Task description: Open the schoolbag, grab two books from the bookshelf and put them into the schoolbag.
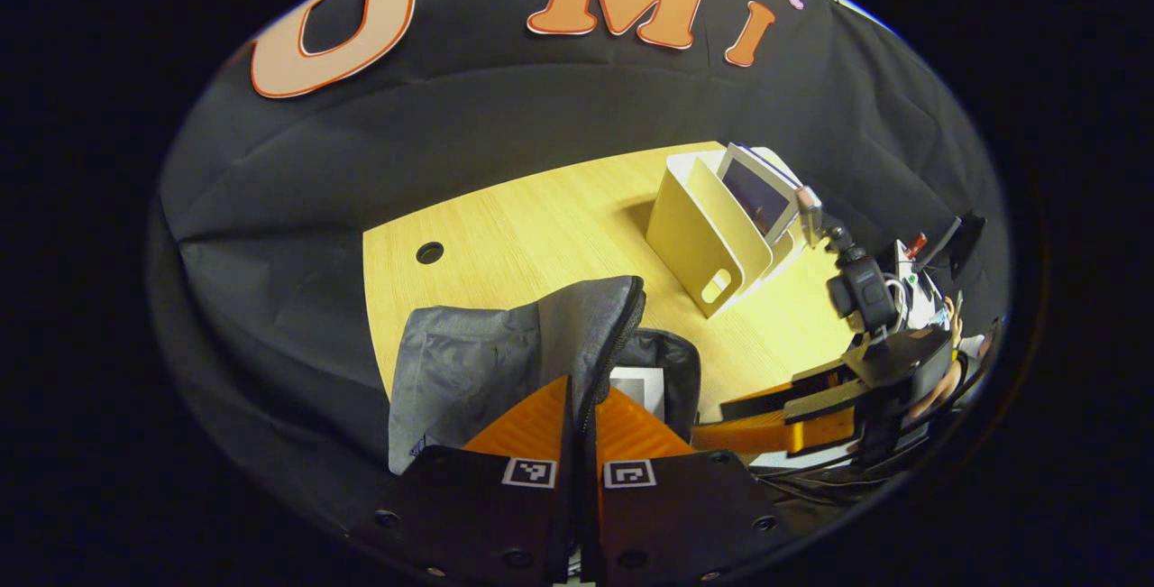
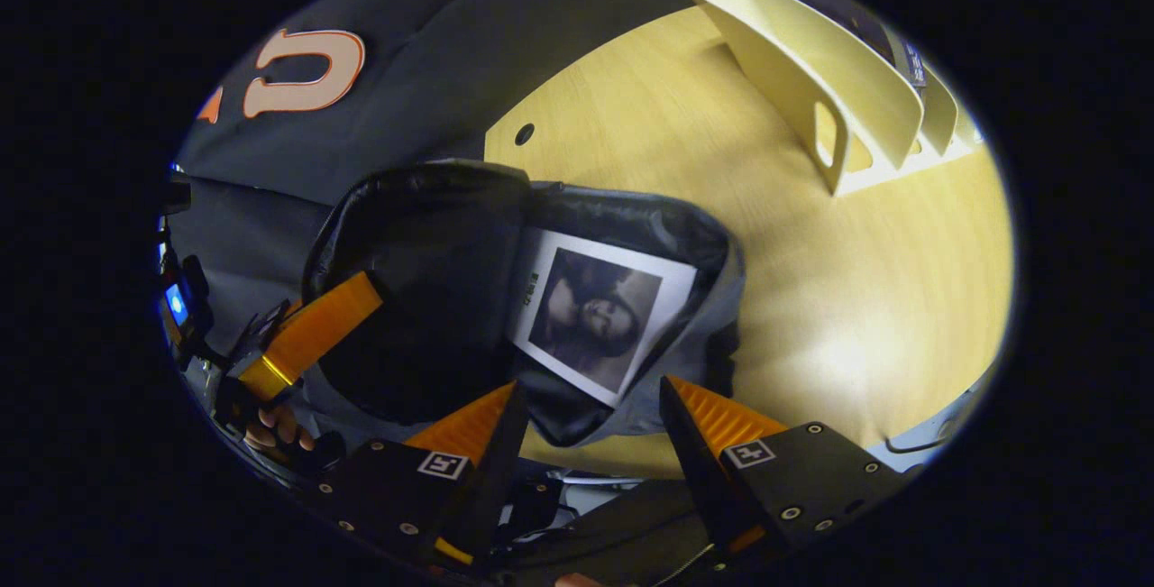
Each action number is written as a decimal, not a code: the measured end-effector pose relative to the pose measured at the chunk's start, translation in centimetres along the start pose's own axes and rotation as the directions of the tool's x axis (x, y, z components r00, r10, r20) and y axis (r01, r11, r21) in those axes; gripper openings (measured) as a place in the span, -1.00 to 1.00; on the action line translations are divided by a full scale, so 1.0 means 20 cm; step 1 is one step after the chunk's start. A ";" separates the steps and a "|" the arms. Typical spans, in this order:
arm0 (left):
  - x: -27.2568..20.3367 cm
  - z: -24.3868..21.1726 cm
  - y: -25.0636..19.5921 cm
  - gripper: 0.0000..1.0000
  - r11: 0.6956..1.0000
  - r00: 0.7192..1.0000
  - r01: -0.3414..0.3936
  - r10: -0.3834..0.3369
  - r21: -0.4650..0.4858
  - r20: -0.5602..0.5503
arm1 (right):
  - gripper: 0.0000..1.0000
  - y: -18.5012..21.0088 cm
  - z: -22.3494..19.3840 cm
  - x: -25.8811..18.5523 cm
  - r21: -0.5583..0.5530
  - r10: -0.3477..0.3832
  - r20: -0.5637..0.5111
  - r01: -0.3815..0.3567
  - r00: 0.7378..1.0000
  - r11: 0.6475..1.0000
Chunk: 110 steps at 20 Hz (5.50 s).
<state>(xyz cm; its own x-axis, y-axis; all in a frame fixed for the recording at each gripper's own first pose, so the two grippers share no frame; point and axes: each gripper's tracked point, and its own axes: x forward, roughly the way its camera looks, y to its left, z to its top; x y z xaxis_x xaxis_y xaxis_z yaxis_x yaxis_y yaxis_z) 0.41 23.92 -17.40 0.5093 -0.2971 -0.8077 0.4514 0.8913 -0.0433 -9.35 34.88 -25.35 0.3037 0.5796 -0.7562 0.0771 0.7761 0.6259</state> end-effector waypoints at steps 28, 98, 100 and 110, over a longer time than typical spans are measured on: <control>0.09 -0.04 -0.07 -0.89 0.993 0.996 -0.082 0.079 -0.085 -0.036 | 0.79 -0.61 1.07 -0.93 -0.281 -0.366 0.135 0.390 0.921 0.877; 0.08 -0.08 -0.02 -0.89 0.980 0.994 0.108 -0.101 0.168 -0.047 | -0.39 -0.13 0.26 -0.82 0.117 -0.276 0.204 0.257 0.939 0.959; 0.06 -0.06 0.00 -0.89 0.980 0.995 0.100 -0.096 0.169 -0.035 | -0.39 -0.04 0.27 -0.79 0.105 -0.232 0.215 0.214 0.949 0.971; -0.01 0.02 0.08 -0.89 0.986 0.997 0.068 -0.071 0.154 0.010 | -0.41 0.15 0.23 -0.43 0.135 -0.076 0.199 0.050 0.977 0.990</control>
<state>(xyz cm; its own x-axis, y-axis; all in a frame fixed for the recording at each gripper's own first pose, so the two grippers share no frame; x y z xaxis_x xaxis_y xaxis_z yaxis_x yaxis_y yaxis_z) 1.32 25.22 -17.06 0.4834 -0.3627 -0.7967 0.5926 0.8055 -0.0071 -7.47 31.03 -16.07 0.4797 0.4579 -0.7485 0.2196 0.7633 0.6076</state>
